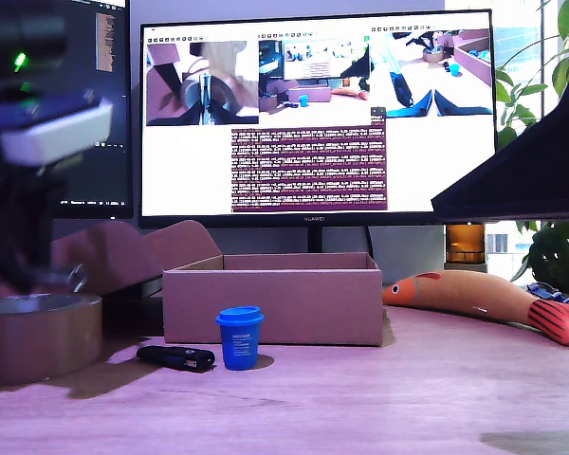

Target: Pick up the tape roll and place it inside the cardboard box

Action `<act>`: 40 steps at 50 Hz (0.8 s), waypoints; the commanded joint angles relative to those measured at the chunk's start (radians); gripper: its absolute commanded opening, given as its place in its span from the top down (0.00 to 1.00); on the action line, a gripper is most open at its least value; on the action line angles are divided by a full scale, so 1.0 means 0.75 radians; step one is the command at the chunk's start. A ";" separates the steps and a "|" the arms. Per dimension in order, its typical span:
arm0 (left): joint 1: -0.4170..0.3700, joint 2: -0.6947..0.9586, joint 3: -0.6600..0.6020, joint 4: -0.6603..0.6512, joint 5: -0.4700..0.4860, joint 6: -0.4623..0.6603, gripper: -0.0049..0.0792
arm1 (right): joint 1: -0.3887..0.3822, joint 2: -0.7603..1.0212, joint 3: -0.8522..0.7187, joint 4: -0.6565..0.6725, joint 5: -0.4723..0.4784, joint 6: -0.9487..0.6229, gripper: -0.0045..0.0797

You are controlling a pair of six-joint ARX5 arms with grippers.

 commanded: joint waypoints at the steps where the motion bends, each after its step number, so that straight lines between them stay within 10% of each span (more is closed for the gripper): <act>1: -0.027 -0.062 0.002 -0.027 0.009 -0.098 0.90 | 0.005 0.006 -0.009 0.013 0.000 -0.005 0.96; 14: -0.181 -0.216 0.002 -0.129 0.051 -0.692 0.90 | 0.005 0.006 -0.009 0.015 0.001 -0.013 0.96; 29: -0.322 -0.222 0.001 -0.132 0.457 -1.437 0.90 | 0.005 0.006 -0.009 0.015 0.001 -0.013 0.96; 40: -0.344 -0.105 0.001 -0.018 0.535 -1.513 0.90 | 0.004 0.006 -0.009 0.013 0.027 -0.013 0.96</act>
